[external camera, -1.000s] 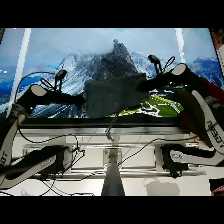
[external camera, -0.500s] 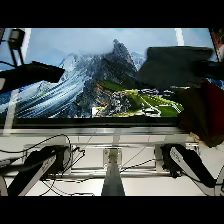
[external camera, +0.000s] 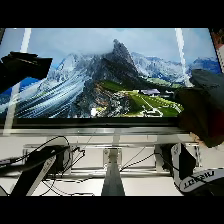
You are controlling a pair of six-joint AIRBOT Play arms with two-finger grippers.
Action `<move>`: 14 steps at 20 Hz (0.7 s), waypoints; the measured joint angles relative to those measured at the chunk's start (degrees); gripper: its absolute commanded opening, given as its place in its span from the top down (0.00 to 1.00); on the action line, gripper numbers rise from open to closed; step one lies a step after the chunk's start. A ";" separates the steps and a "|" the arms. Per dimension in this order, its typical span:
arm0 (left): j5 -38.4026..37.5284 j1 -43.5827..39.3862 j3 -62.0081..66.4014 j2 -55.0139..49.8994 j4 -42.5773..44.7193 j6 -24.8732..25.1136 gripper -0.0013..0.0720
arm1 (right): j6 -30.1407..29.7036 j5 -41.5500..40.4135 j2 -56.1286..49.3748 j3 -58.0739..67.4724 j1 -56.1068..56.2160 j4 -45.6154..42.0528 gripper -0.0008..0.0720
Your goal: Fold the clothes and pants, and hang the long-sleeved shirts on hangers.
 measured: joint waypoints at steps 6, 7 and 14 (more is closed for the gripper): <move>0.20 0.00 0.00 0.11 0.02 0.00 0.12 | -1.05 1.64 0.33 -0.24 -3.61 3.69 0.58; 0.20 0.00 0.00 0.13 0.02 0.00 0.12 | -2.73 1.09 0.24 -0.26 -1.33 5.40 0.73; 0.22 0.00 0.00 0.13 0.04 0.00 0.12 | -16.33 -1.84 -0.33 -0.33 26.88 10.56 0.93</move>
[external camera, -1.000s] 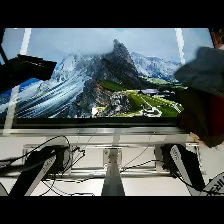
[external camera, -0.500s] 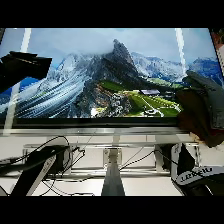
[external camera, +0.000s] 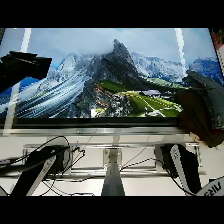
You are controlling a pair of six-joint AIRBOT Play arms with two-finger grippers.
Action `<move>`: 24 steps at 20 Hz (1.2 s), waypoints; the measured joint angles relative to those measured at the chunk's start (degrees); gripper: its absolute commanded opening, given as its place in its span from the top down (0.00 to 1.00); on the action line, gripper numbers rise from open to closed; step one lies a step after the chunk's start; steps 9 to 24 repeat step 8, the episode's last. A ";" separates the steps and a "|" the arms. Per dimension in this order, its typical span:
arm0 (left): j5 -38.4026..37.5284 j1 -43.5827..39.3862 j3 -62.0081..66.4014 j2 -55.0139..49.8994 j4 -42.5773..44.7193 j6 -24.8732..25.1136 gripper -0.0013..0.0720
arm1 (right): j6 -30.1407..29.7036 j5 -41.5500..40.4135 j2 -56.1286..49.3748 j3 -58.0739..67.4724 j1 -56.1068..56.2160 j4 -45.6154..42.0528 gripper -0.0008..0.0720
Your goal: Fold the clothes and pants, and hang the long-sleeved shirts on hangers.
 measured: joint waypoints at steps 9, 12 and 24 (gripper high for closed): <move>0.00 0.00 0.00 0.00 -0.02 0.00 0.12 | -7.48 -0.66 -0.04 0.00 17.22 -0.85 0.93; 0.00 0.00 0.00 0.00 -0.02 0.00 0.12 | -7.48 -0.66 -0.04 0.00 17.22 -0.85 0.93; 0.00 0.00 0.00 0.00 -0.02 0.00 0.12 | -7.48 -0.66 -0.04 0.00 17.22 -0.85 0.93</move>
